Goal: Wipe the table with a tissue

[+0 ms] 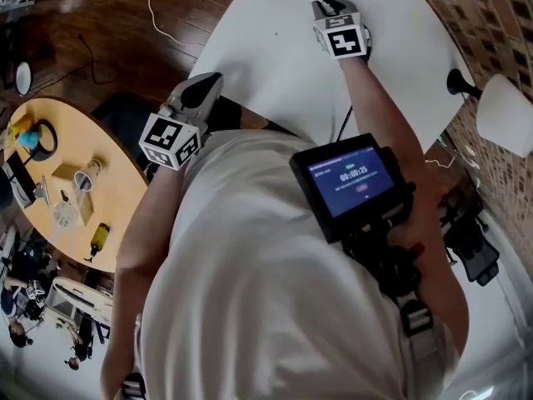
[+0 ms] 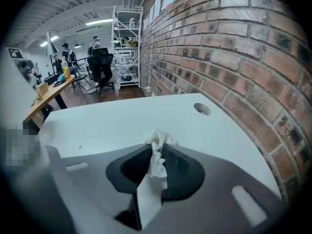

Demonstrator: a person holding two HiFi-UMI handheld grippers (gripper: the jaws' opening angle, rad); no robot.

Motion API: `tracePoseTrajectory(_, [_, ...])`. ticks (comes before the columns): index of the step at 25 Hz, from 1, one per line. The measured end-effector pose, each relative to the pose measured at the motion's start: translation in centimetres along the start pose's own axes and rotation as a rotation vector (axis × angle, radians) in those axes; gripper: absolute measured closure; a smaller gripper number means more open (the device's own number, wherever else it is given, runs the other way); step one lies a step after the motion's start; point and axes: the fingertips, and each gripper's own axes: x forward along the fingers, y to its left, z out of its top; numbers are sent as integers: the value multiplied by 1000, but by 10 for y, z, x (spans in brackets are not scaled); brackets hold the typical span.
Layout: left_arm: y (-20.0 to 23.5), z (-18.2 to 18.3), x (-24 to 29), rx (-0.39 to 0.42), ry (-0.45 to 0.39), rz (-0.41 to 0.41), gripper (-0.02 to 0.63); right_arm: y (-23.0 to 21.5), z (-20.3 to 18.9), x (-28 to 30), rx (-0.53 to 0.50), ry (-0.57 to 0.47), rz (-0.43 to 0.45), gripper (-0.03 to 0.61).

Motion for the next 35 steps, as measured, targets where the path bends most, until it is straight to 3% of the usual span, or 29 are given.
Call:
tracePoseTrajectory(7, [20, 23, 5, 29, -21, -49, 607, 67, 7, -7, -119, -48, 119, 514])
tracePoseTrajectory(12, [42, 24, -2, 27, -15, -97, 607, 114, -18, -26, -211, -48, 232, 511])
tracePoseTrajectory(15, [43, 29, 5, 40, -12, -130, 607, 94, -37, -37, -138, -27, 135, 508])
tracePoseTrajectory(19, [47, 35, 5, 52, -15, -153, 607, 60, -57, -48, 86, 3, -77, 508])
tracePoseTrajectory(23, [50, 36, 4, 59, -10, -166, 607, 71, -52, -47, 160, -6, -119, 508])
tracePoseTrajectory(28, [55, 34, -3, 64, 3, -165, 607, 126, -18, -31, 78, -64, -28, 508])
tracePoseTrajectory(35, [64, 32, -12, 73, 5, -170, 607, 215, 15, -17, -171, -67, 187, 508])
